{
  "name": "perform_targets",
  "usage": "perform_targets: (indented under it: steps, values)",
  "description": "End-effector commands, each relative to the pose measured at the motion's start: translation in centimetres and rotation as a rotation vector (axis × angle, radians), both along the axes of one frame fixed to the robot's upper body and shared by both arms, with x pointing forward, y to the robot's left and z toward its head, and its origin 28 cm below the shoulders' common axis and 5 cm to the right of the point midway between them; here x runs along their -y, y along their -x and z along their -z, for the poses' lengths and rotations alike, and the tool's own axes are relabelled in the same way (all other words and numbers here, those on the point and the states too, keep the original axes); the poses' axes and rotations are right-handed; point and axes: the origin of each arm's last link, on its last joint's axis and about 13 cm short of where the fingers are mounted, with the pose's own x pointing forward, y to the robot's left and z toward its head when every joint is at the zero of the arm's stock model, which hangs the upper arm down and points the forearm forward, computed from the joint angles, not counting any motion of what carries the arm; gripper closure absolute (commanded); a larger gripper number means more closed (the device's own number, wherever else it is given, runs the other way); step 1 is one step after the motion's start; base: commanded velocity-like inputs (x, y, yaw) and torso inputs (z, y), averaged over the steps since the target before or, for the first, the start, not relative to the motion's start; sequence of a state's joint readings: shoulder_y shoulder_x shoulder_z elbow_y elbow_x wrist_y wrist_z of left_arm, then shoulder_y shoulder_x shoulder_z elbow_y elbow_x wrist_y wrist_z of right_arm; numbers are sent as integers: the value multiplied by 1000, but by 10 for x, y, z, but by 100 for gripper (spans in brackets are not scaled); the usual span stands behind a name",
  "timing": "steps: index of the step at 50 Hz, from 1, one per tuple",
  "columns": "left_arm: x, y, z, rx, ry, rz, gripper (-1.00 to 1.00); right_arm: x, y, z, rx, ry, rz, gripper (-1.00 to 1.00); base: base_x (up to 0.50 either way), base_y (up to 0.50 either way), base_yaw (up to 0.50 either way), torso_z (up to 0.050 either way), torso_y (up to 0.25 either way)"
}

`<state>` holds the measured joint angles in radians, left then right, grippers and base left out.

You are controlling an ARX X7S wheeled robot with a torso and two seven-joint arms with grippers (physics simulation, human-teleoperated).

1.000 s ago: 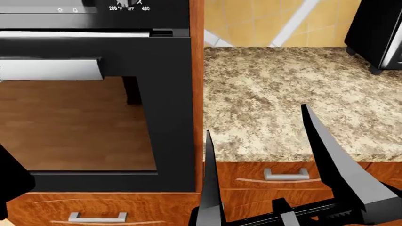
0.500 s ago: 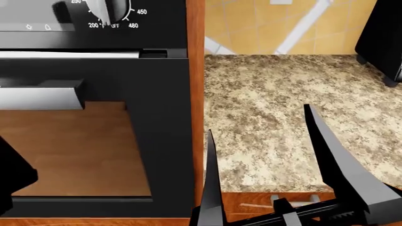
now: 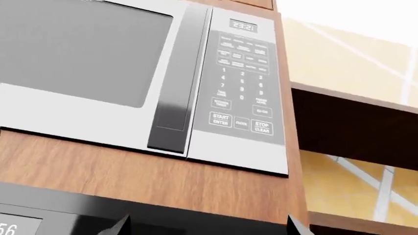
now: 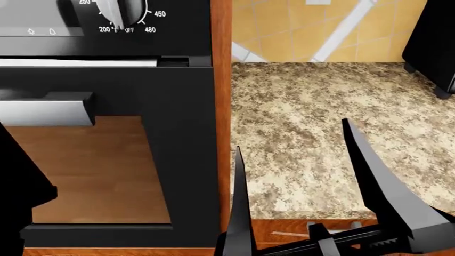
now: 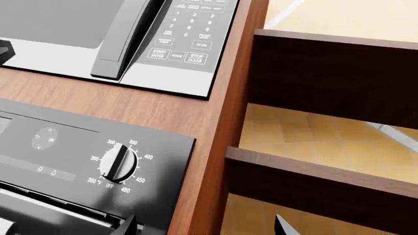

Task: Preheat the oven by turning the temperature knob.

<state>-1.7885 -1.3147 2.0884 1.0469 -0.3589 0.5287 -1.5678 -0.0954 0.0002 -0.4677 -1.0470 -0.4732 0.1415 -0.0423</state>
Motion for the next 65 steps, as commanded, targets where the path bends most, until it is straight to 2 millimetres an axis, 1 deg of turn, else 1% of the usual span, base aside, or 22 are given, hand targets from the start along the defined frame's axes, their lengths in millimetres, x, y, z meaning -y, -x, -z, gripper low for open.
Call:
perform_targets:
  steps: [1,3,9,16,21,27,35,42,50,53,56,60,65]
  values:
    - [-3,-1,-7,-98,-16,-34,-100,0,0,1,-7,-2,2,-100,0,0,0,0,0]
    - [-3,-4,-13,-118,-31,-70,-100,0,0,1,-7,-4,3,-100,0,0,0,0,0]
    - [-2,-5,-23,-185,-44,-80,-100,0,0,1,-12,-6,1,-100,0,0,0,0,0]
    - [2,-8,-29,-281,-43,-106,-100,0,0,1,-14,-8,-4,-100,0,0,0,0,0]
    - [5,-10,-27,-313,-83,-110,-100,0,0,1,-15,-7,-6,-100,0,0,0,0,0]
    - [10,-11,-30,-380,-97,-99,-100,0,0,1,-16,-4,-10,-100,0,0,0,0,0]
    - [12,-10,-27,-414,-124,-68,-100,0,0,1,-15,0,-12,-100,0,0,0,0,0]
    - [16,-11,-29,-452,-133,-66,-100,0,0,1,-16,4,-13,-100,0,0,0,0,0]
    - [28,-13,-44,-520,-137,-55,-100,0,0,1,-17,7,-13,-100,0,0,0,0,0]
    - [25,-14,-55,-520,-136,-61,-100,0,0,1,-18,8,-13,-100,0,0,0,0,0]
    - [23,-13,-62,-524,-136,-52,-100,0,0,1,-21,9,-14,-100,0,0,0,0,0]
    - [21,-11,-68,-541,-143,-49,-100,0,0,1,-24,9,-18,-100,0,0,0,0,0]
    - [21,-8,-71,-557,-149,-50,-100,0,0,1,-24,9,-19,-100,0,0,0,0,0]
